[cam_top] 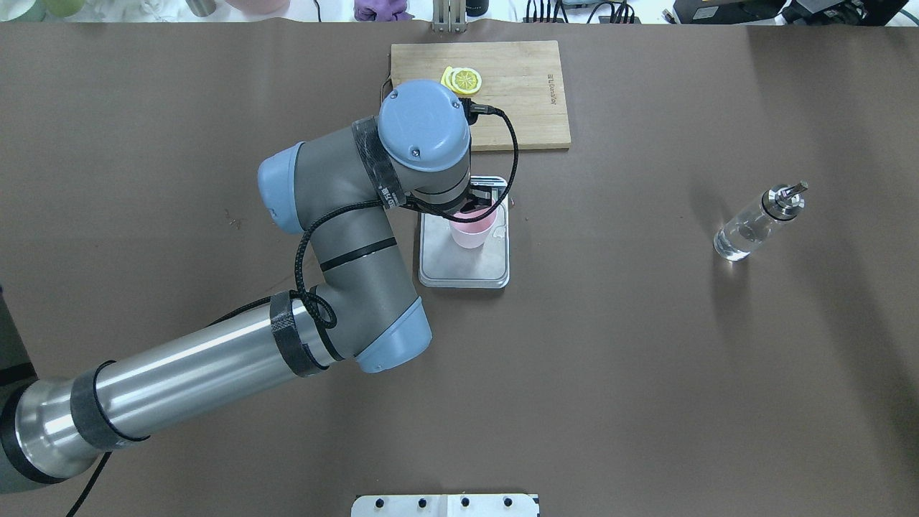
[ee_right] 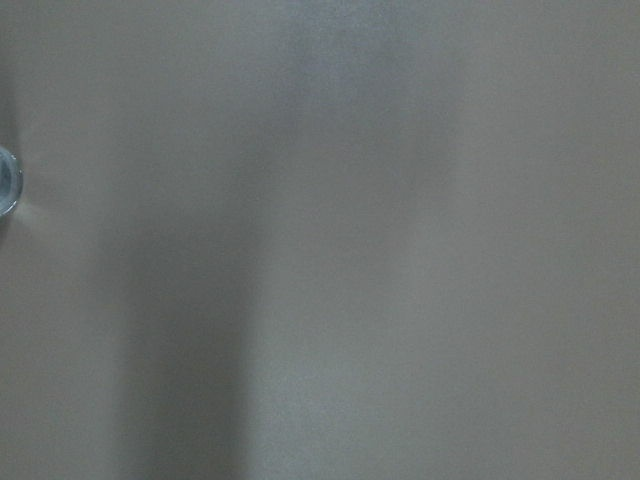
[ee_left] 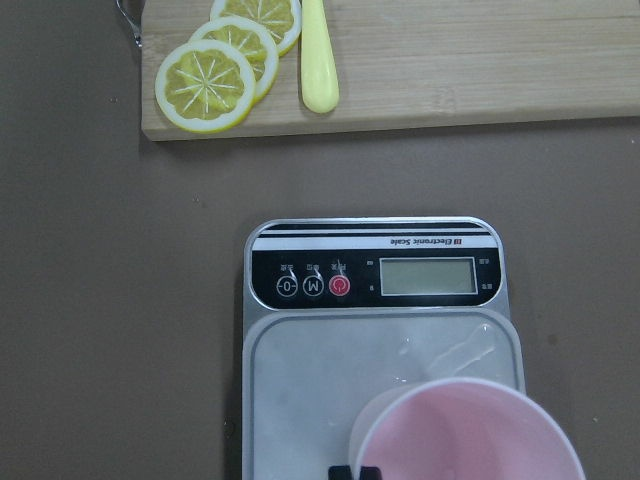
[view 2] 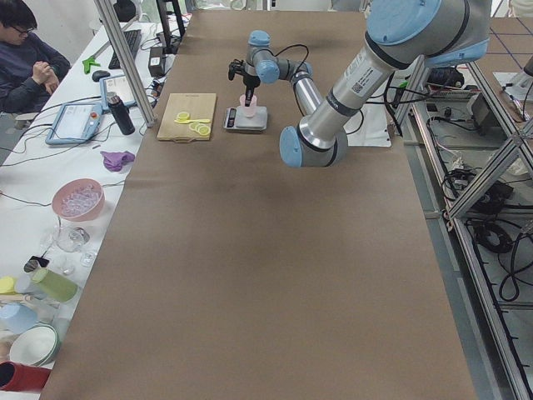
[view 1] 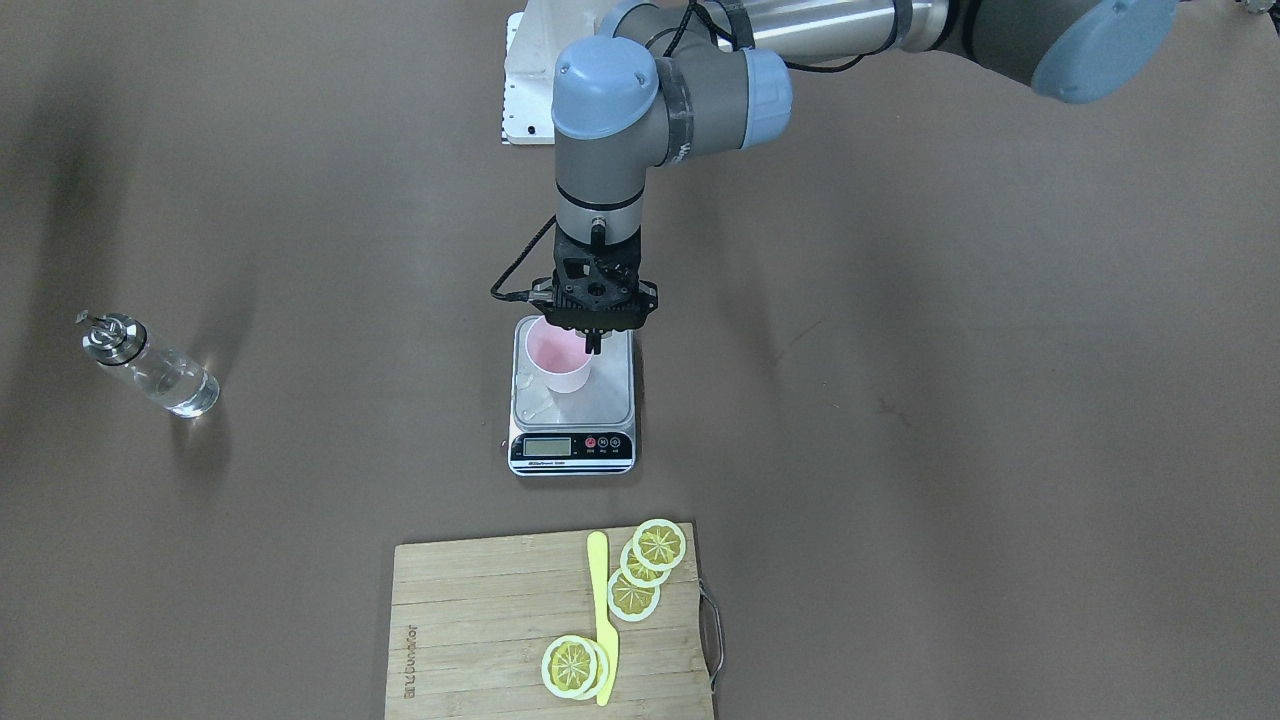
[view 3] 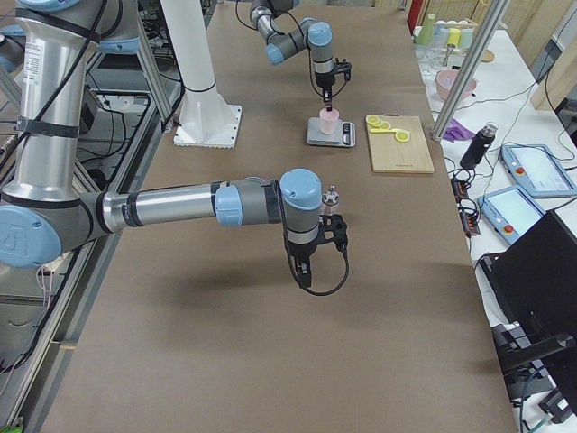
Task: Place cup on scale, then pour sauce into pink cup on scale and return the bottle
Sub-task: 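Release the cup on the scale and withdraw the left arm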
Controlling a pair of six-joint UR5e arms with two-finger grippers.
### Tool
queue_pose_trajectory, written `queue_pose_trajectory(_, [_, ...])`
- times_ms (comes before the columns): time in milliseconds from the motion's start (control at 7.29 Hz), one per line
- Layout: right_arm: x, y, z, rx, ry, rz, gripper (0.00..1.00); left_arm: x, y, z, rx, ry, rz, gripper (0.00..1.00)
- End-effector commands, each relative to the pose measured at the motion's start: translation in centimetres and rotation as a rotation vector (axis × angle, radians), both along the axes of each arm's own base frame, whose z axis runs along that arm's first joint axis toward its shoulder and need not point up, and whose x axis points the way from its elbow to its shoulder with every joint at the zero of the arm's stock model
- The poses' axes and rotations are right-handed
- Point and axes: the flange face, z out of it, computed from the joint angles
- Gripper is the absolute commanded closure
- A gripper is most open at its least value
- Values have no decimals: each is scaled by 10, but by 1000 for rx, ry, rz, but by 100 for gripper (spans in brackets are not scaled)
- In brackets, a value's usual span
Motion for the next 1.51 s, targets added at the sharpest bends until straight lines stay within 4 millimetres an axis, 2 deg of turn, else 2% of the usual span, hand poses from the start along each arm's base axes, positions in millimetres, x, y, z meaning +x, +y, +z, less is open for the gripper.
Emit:
queue_pose_trajectory(0, [0, 0, -1, 2, 0, 0, 0, -1, 0, 0, 22, -4, 17, 13])
queue_pose_trajectory(137, [0, -1, -1, 2, 1, 0, 0, -4, 0, 0, 71, -16, 55, 3])
queue_pose_trajectory(411, [0, -3, -4, 14, 0, -3, 0, -23, -9, -10, 97, -6, 57, 2])
queue_pose_trajectory(686, [-1, -5, -14, 32, -2, -3, 0, -59, -28, -16, 98, -13, 92, 2])
queue_pose_trajectory(823, [0, -5, -18, 40, -2, -1, 0, -87, -33, -8, 104, -51, 115, 2])
queue_pose_trajectory(1097, [0, -5, -41, 123, -8, -8, 0, -174, -57, 33, 167, -114, 198, 2])
queue_pose_trajectory(1234, [-1, -6, -54, 236, -19, -11, 0, -218, -69, 66, 198, -134, 233, 2])
queue_pose_trajectory(1371, [-1, -3, -53, 260, -21, -10, 0, -261, -87, 103, 251, -195, 271, 2])
